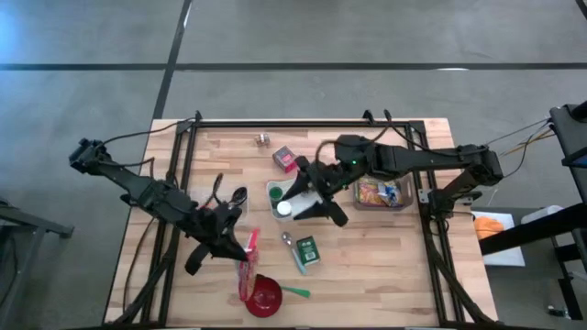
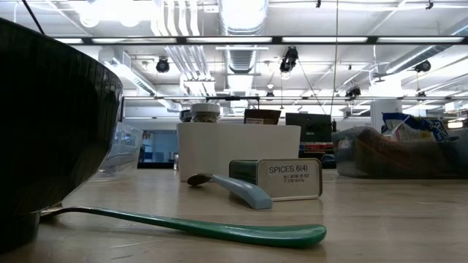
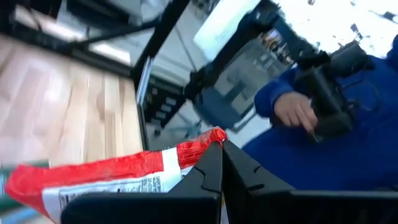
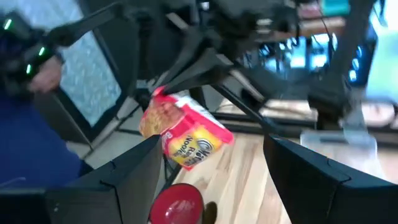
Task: Pick & Place Food Item
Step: Put the red noodle pack into the black bin
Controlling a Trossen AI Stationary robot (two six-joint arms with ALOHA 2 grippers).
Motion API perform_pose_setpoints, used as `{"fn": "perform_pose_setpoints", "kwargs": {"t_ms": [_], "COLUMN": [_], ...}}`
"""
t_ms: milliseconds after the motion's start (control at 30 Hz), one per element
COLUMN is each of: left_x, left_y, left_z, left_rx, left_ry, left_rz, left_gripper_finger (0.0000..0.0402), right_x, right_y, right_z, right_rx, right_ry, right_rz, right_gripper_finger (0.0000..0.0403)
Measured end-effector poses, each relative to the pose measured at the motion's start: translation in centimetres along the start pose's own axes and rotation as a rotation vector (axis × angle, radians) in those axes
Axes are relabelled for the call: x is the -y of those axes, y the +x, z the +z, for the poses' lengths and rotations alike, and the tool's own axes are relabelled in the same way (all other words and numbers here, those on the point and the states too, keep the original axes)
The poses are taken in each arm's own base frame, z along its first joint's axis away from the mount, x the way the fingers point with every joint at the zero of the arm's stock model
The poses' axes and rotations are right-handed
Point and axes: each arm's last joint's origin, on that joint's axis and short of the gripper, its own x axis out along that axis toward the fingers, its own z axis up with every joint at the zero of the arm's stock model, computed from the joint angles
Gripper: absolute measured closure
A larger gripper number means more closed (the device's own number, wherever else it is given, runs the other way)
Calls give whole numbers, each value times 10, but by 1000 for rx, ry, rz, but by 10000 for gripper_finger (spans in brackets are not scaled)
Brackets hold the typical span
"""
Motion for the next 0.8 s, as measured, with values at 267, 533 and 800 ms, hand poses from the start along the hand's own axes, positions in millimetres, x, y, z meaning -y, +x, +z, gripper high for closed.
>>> {"fn": "perform_pose_setpoints", "kwargs": {"t_ms": [267, 533, 800], "left_x": [-5, -10, -11], "left_y": [0, -4, -6], "left_z": [14, 30, 36], "left_rx": [85, 163, 196], "left_ry": [71, 111, 118], "left_rz": [-23, -110, -142], "left_gripper_finger": [401, 401, 401], "right_x": [-17, -14, -1], "right_y": [3, 7, 27], "right_z": [10, 8, -5], "right_rx": [27, 9, -13], "right_ry": [-208, -102, -35], "right_rz": [39, 46, 54], "right_gripper_finger": [126, 126, 126]}}
